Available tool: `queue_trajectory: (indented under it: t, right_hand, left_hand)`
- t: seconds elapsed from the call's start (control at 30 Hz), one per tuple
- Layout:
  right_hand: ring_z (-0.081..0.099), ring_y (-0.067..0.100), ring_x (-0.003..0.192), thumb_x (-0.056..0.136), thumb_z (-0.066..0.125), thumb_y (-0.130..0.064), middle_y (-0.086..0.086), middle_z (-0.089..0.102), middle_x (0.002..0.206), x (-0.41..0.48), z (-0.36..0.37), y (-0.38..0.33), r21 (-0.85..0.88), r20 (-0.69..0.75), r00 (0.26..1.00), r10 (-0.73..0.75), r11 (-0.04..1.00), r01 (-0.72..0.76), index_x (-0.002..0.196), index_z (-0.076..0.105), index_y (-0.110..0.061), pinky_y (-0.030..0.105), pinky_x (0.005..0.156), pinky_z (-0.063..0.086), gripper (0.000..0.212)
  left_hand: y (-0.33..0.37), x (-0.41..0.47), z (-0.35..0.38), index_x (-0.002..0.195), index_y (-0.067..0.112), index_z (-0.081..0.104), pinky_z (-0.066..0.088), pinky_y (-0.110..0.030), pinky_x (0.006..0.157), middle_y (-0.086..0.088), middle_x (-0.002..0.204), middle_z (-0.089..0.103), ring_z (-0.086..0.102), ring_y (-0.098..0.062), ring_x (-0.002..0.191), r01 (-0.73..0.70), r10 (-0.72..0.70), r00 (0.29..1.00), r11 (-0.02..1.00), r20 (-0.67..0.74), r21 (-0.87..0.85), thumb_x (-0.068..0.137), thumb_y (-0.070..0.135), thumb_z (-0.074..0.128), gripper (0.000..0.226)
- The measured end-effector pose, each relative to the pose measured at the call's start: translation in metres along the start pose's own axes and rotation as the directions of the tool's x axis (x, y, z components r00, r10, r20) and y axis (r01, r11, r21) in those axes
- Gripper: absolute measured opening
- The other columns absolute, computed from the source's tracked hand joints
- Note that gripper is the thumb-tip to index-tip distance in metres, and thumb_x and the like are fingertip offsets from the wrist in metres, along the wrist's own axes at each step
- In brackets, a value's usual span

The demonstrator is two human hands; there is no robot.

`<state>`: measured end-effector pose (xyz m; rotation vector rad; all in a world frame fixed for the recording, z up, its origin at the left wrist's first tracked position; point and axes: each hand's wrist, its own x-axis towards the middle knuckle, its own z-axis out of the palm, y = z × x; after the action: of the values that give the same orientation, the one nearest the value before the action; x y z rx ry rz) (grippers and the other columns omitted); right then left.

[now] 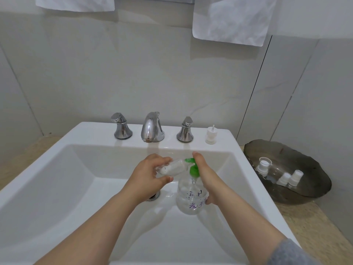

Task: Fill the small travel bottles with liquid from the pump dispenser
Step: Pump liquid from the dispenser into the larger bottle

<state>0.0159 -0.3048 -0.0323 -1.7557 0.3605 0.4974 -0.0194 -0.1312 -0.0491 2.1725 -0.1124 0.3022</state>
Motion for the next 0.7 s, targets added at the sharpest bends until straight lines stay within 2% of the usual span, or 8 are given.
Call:
queue_trajectory:
  t: [0.07, 0.13, 0.2, 0.27, 0.47, 0.7]
  right_hand:
    - [0.038, 0.033, 0.133, 0.086, 0.04, -0.072, 0.002, 0.044, 0.126, -0.0006, -0.0011, 0.0006, 0.012, 0.014, 1.0, 0.015, 1.0, -0.016, 0.137, 0.045, -0.025, 0.047, 0.104, 0.03, 0.069]
    - [0.039, 0.032, 0.132, 0.084, 0.042, -0.072, 0.0, 0.044, 0.123, -0.0003, -0.0011, 0.0013, 0.017, 0.014, 1.0, 0.019, 1.0, -0.019, 0.136, 0.046, -0.026, 0.046, 0.102, 0.03, 0.069]
    - [0.045, 0.03, 0.119, 0.083, 0.045, -0.071, 0.001, 0.047, 0.119, -0.0007, -0.0002, 0.0014, 0.021, 0.006, 1.0, 0.01, 1.0, -0.01, 0.131, 0.048, -0.026, 0.04, 0.092, 0.031, 0.066]
    - [0.044, 0.025, 0.103, 0.084, 0.046, -0.07, 0.003, 0.047, 0.113, -0.0004, 0.001, 0.0014, 0.031, -0.006, 1.0, 0.002, 1.0, -0.002, 0.122, 0.05, -0.026, 0.037, 0.088, 0.03, 0.059]
    - [0.041, 0.023, 0.096, 0.091, 0.043, -0.062, 0.004, 0.047, 0.104, 0.0003, -0.0005, 0.0013, 0.005, -0.017, 0.999, -0.036, 0.999, 0.036, 0.106, 0.05, -0.021, 0.037, 0.086, 0.031, 0.044]
    - [0.047, 0.027, 0.093, 0.09, 0.037, -0.067, 0.005, 0.053, 0.105, 0.0036, 0.0012, 0.0056, -0.081, -0.065, 0.995, -0.072, 0.994, 0.067, 0.103, 0.055, -0.019, 0.035, 0.084, 0.036, 0.053]
  left_hand:
    - [0.0005, 0.0003, 0.0004, 0.114, 0.028, 0.065, 0.038, -0.009, 0.078, 0.011, 0.105, 0.058, 0.056, -0.006, 0.095, 0.004, -0.004, 1.0, 1.0, -0.006, 0.004, 0.074, 0.013, 0.077, 0.044]
    - [0.0009, 0.0, 0.0002, 0.116, 0.027, 0.065, 0.036, -0.004, 0.076, 0.014, 0.11, 0.06, 0.055, -0.002, 0.093, 0.019, -0.019, 1.0, 1.0, -0.008, 0.002, 0.075, 0.014, 0.077, 0.045]
    - [0.0012, -0.0009, -0.0003, 0.119, 0.026, 0.064, 0.036, 0.0, 0.075, 0.016, 0.111, 0.061, 0.054, 0.002, 0.092, 0.027, -0.027, 1.0, 1.0, -0.001, 0.004, 0.075, 0.014, 0.076, 0.047]
    - [0.001, -0.0018, -0.0005, 0.12, 0.025, 0.063, 0.036, 0.001, 0.076, 0.016, 0.109, 0.062, 0.055, 0.006, 0.092, 0.032, -0.032, 0.999, 0.999, 0.005, -0.003, 0.075, 0.013, 0.076, 0.048]
    - [-0.002, -0.0009, 0.0018, 0.122, 0.021, 0.063, 0.045, -0.025, 0.097, 0.011, 0.114, 0.064, 0.059, -0.007, 0.106, 0.093, -0.093, 0.995, 0.996, 0.035, 0.005, 0.074, 0.012, 0.078, 0.051]
    - [-0.0026, -0.0022, 0.0025, 0.123, 0.021, 0.062, 0.042, -0.021, 0.096, 0.01, 0.118, 0.063, 0.057, -0.006, 0.109, 0.092, -0.093, 0.995, 0.996, 0.047, 0.01, 0.075, 0.012, 0.077, 0.051]
